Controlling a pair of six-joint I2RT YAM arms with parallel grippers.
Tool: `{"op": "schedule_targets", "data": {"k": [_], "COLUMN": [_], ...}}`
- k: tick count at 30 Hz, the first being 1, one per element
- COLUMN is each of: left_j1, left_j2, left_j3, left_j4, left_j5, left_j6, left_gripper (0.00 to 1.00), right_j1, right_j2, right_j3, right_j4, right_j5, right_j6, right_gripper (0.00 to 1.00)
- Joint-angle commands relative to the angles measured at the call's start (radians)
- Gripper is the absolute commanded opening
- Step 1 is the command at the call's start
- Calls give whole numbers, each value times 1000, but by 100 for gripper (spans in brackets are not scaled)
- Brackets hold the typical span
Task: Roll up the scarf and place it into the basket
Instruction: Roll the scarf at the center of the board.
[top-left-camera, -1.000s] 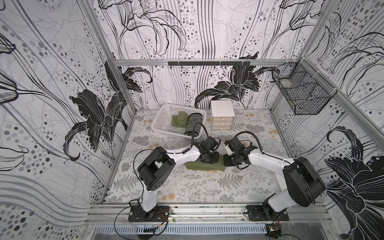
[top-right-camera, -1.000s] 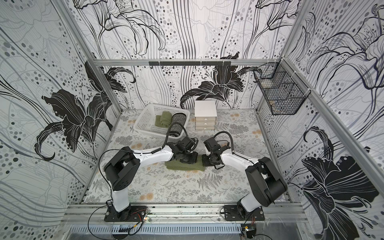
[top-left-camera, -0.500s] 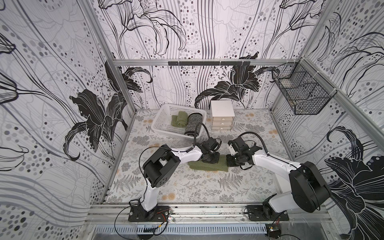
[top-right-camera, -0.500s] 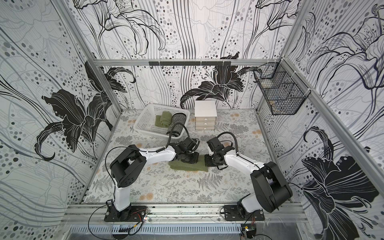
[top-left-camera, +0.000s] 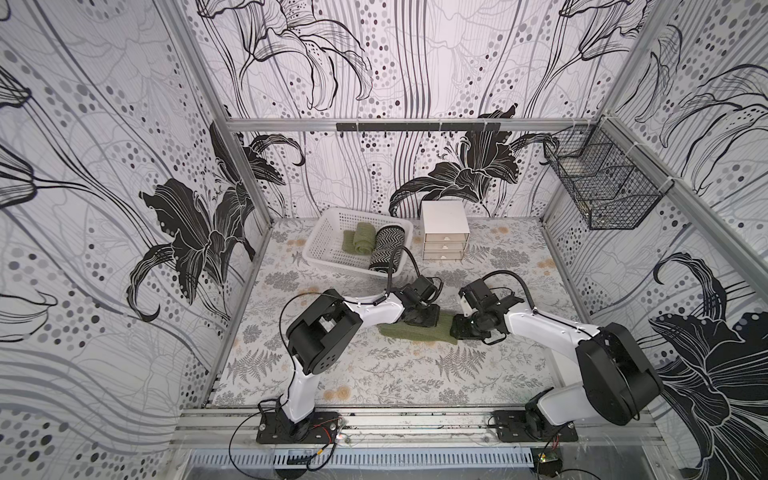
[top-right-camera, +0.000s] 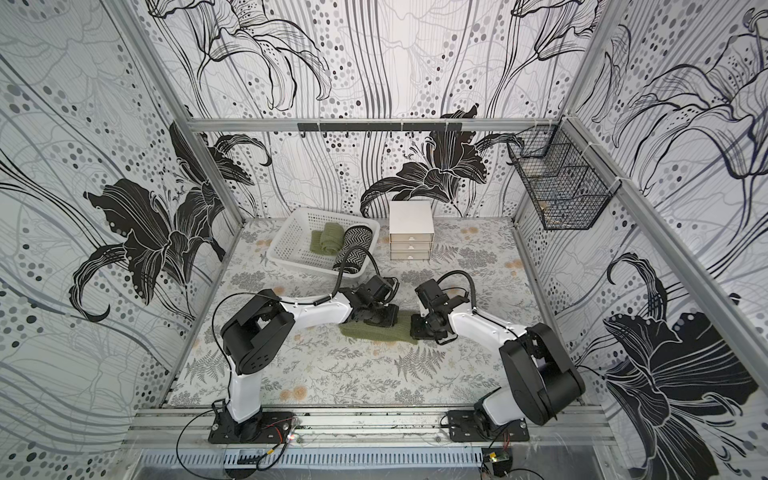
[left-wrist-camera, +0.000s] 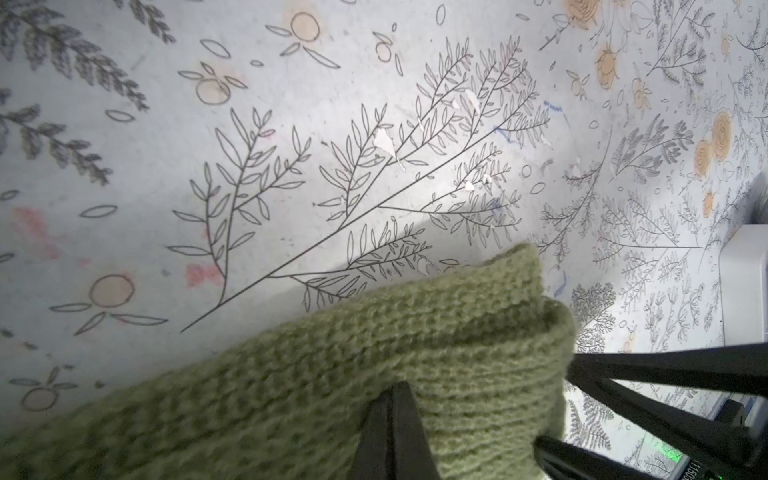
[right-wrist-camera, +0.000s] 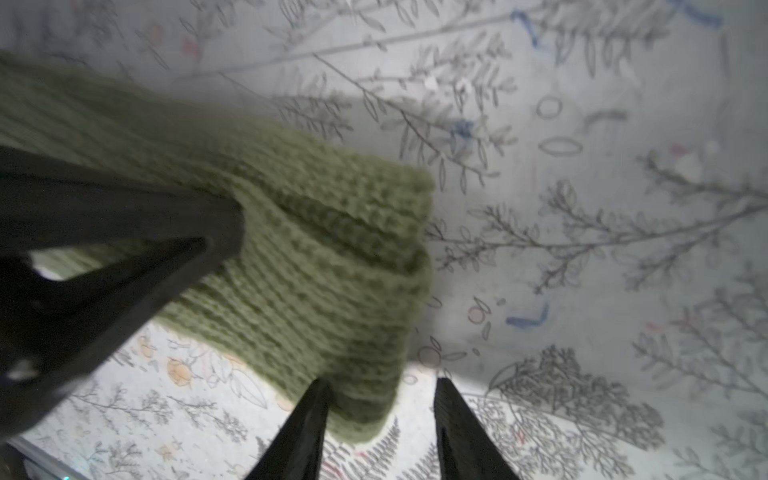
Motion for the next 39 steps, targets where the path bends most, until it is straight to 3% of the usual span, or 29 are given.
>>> {"op": "schedule_targets", "data": {"k": [1,5,8,13,25,39], "left_j1": [1,1,2,1,1,19], "left_j2": [3,-2,-4,-9,-9,-52], "left_j3": [-23,-27,-29,-32,-31,-65], "left_j4": [20,23,21,14,21,18], "left_j5": [8,10,10,8,15,-10], "left_j6": [13,11,12,16,11,-2], "left_gripper": [3,3,3,3,3,4], "right_j1": [-4,-8,-18,-28,-23,122], "right_j2": [-22,1,41,45,-104,39], "right_j3": [-21,-33,-29,-31,23,164], "right_j4": [11,44,75,109,28,46], "right_j5": [9,15,11,-6,-60,-76], "right_j6": [34,33,29,23,22,44], "right_gripper": [45,44,35,0,0,0]}}
